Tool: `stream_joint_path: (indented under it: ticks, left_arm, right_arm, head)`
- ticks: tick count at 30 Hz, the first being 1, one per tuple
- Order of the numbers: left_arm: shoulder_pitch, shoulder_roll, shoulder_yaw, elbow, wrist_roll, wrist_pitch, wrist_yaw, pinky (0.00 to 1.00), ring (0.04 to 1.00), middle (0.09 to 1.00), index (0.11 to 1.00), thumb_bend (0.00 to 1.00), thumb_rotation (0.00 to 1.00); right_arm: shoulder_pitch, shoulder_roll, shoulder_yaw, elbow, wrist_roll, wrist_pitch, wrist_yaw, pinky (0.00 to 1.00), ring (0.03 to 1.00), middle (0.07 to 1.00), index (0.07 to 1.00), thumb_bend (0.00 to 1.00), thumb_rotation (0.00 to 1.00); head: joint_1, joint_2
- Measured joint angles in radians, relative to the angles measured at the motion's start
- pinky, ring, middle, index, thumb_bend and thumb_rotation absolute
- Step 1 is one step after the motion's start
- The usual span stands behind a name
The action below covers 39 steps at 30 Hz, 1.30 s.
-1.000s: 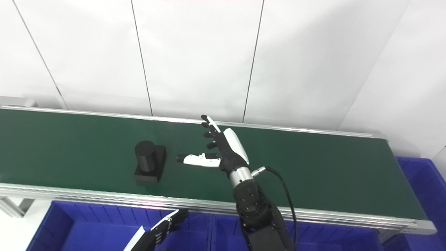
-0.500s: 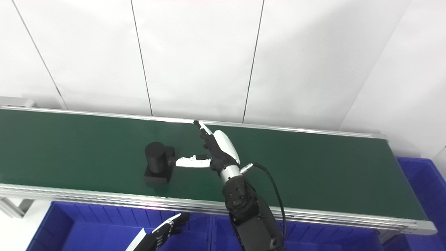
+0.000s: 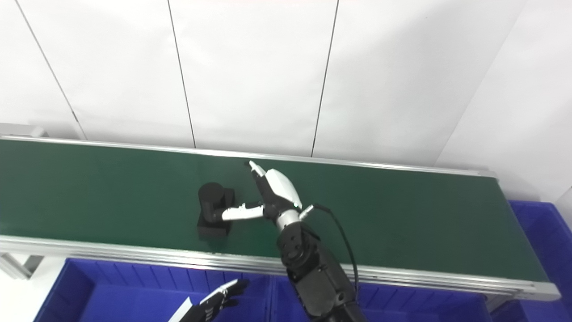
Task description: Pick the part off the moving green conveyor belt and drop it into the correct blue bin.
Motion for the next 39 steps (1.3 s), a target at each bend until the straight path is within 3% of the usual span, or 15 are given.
stream_joint_path:
  ticks: [19,23,25,26,29,30,31,32,33,35,39]
  left_arm:
    - [0.002,0.009,-0.035,-0.035,0.005,0.0,-0.017,0.89,0.926,0.92,0.868,0.82,0.87]
    - [0.01,0.009,-0.039,-0.047,0.003,0.011,-0.02,0.88,0.923,0.918,0.866,0.82,0.86]
    - [0.012,0.009,-0.041,-0.053,0.002,0.012,-0.021,0.89,0.927,0.919,0.867,0.81,0.86]
    - [0.013,0.01,-0.043,-0.057,0.002,0.012,-0.023,0.89,0.928,0.918,0.864,0.81,0.86]
    - [0.013,0.011,-0.046,-0.065,0.002,0.013,-0.031,0.89,0.929,0.917,0.861,0.81,0.85]
    - [0.013,0.011,-0.046,-0.067,0.002,0.015,-0.036,0.89,0.929,0.917,0.86,0.82,0.85]
    - [0.013,0.012,-0.047,-0.068,0.002,0.018,-0.04,0.9,0.931,0.917,0.861,0.82,0.86]
    - [0.013,0.012,-0.047,-0.068,0.002,0.019,-0.04,0.9,0.931,0.917,0.861,0.82,0.86]
    - [0.014,0.012,-0.047,-0.069,0.002,0.019,-0.04,0.91,0.932,0.916,0.86,0.82,0.86]
    - [0.015,0.012,-0.047,-0.07,0.002,0.019,-0.04,0.91,0.931,0.916,0.86,0.82,0.86]
    - [0.015,0.016,-0.046,-0.073,0.002,0.02,-0.043,0.91,0.936,0.917,0.859,0.83,0.86]
  right_arm:
    - [-0.065,0.04,0.031,0.178,0.013,-0.012,-0.017,0.92,0.943,0.98,0.949,1.0,0.37]
    - [-0.076,0.055,0.005,0.219,0.041,-0.04,-0.04,0.87,0.922,0.954,0.883,0.94,0.23]
    - [-0.077,0.066,-0.019,0.237,0.06,-0.057,-0.071,0.79,0.877,0.917,0.779,0.85,0.07]
    - [-0.079,0.075,-0.045,0.251,0.08,-0.069,-0.082,0.73,0.813,0.887,0.665,0.72,0.07]
    - [-0.091,0.091,-0.103,0.286,0.129,-0.092,-0.118,0.68,0.742,0.833,0.519,0.55,0.11]
    - [-0.099,0.097,-0.123,0.303,0.147,-0.103,-0.127,0.68,0.737,0.823,0.504,0.53,0.11]
    - [-0.105,0.103,-0.142,0.315,0.166,-0.107,-0.135,0.65,0.694,0.735,0.494,0.52,0.12]
    - [-0.108,0.109,-0.158,0.324,0.183,-0.11,-0.141,0.64,0.679,0.705,0.491,0.52,0.12]
    - [-0.109,0.111,-0.17,0.328,0.197,-0.115,-0.149,0.61,0.646,0.613,0.473,0.52,0.05]
    - [-0.107,0.114,-0.184,0.333,0.214,-0.124,-0.167,0.58,0.627,0.54,0.477,0.52,0.01]
    - [-0.092,0.12,-0.199,0.333,0.234,-0.146,-0.207,0.55,0.614,0.525,0.476,0.52,0.0]
  head:
    - [0.009,0.012]
    - [0.009,0.012]
    - [0.009,0.014]
    - [0.009,0.014]
    - [0.008,0.012]
    - [0.008,0.012]
    - [0.008,0.012]
    - [0.008,0.014]
    - [0.008,0.015]
    - [0.005,0.017]
    - [-0.003,0.017]
